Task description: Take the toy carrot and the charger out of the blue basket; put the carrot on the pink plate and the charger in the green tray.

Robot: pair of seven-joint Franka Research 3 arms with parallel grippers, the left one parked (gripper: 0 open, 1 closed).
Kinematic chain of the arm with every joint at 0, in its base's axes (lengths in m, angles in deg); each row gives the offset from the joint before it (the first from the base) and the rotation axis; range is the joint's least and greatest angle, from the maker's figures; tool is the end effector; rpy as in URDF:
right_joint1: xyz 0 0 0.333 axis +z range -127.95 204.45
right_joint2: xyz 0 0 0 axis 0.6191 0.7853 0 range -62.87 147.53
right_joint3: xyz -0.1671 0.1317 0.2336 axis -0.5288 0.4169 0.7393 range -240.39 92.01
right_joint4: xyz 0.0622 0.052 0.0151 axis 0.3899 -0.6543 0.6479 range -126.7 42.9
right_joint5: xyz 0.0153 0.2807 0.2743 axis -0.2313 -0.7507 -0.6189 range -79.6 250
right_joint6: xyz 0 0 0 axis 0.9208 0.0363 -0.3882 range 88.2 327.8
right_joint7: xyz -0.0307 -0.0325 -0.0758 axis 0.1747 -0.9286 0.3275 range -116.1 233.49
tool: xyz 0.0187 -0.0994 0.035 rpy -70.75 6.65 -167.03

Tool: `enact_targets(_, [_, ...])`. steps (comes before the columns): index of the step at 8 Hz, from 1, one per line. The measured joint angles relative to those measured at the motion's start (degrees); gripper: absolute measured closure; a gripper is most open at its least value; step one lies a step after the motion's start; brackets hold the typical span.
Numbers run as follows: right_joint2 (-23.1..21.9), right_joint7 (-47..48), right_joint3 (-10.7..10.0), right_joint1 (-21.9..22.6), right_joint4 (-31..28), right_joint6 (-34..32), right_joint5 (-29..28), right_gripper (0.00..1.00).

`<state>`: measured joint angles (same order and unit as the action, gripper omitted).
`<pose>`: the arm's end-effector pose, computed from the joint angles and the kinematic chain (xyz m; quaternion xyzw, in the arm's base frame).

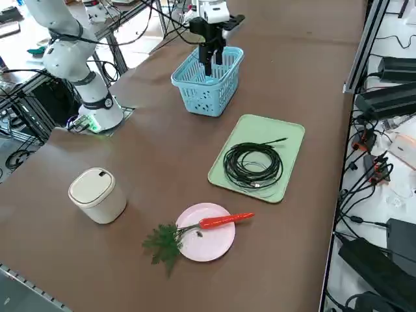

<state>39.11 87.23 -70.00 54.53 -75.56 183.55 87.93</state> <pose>0.4875 0.1797 0.4108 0.9980 -0.0580 -0.0018 0.0255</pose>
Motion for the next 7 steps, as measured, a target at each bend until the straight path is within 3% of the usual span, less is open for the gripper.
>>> enact_targets(3, [-0.3, 7.8, 0.1, 5.5, -5.3, 6.8, 0.0, 0.0])
enact_targets(7, [6.4, 12.1, 0.0, 9.1, -6.2, 15.2, 0.0, 0.0])
